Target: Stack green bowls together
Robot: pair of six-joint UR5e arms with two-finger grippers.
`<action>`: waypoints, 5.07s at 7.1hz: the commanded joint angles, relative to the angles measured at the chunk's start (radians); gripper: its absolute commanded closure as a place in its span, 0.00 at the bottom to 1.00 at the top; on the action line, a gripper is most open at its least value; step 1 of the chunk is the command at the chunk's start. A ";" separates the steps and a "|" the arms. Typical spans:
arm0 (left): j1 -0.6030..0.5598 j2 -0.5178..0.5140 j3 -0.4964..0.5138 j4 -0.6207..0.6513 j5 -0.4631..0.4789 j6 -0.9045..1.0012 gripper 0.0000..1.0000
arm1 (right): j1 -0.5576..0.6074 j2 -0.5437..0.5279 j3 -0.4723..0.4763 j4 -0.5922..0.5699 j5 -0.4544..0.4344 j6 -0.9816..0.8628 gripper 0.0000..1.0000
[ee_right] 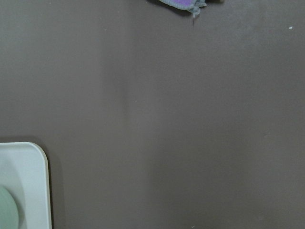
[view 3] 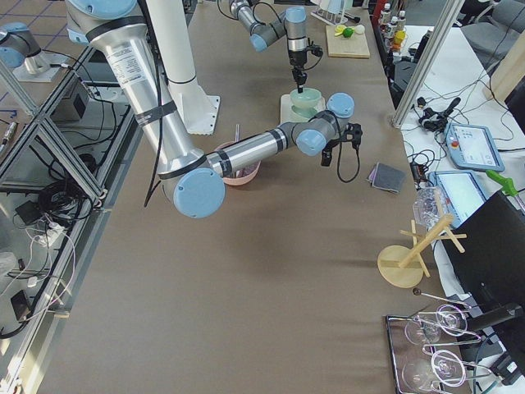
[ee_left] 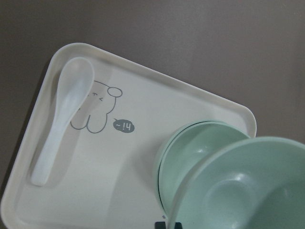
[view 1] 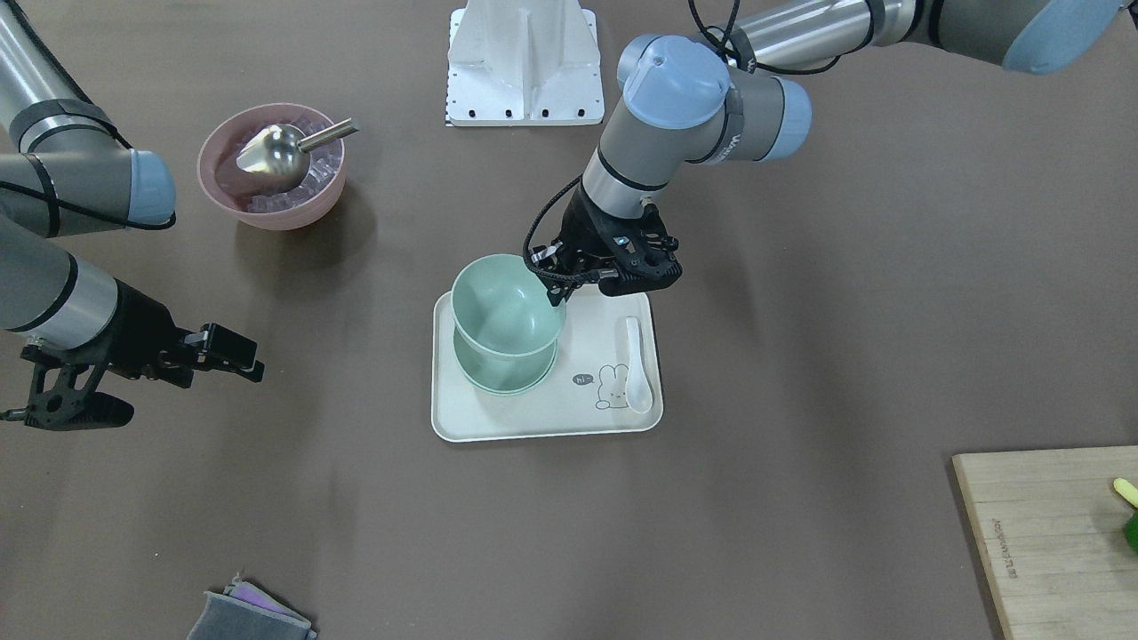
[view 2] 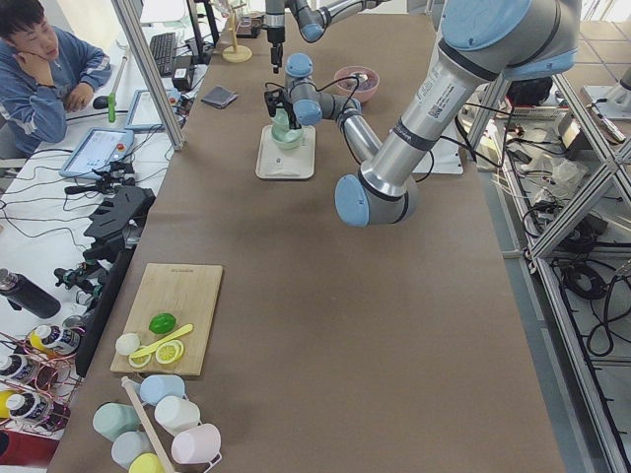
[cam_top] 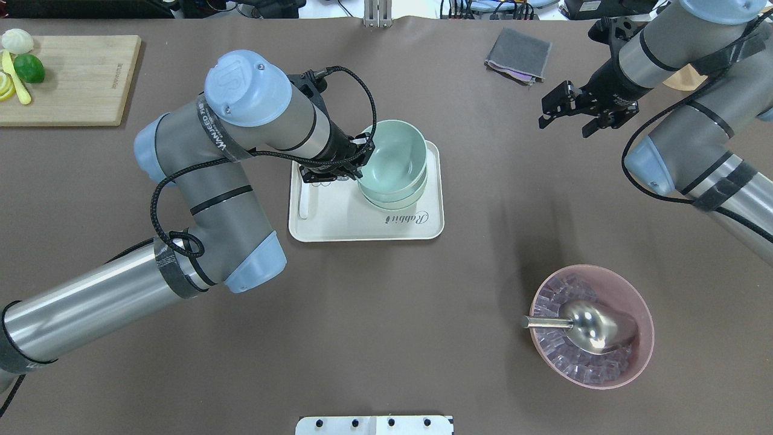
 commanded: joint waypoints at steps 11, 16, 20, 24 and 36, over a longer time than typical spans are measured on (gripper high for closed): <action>-0.393 0.530 -0.410 0.507 -0.139 1.188 0.02 | 0.180 -0.127 -0.092 -0.013 -0.016 -0.491 0.00; -0.826 0.636 -0.174 0.501 -0.396 1.733 0.01 | 0.261 -0.126 -0.191 -0.016 -0.017 -0.660 0.00; -0.955 0.692 -0.229 0.518 -0.394 1.797 0.01 | 0.301 -0.139 -0.222 -0.013 -0.013 -0.715 0.00; -0.957 0.698 -0.236 0.521 -0.406 1.788 0.01 | 0.303 -0.144 -0.214 -0.005 -0.017 -0.714 0.00; -0.938 0.692 -0.241 0.362 -0.424 1.477 0.01 | 0.270 -0.136 -0.156 -0.013 -0.047 -0.697 0.00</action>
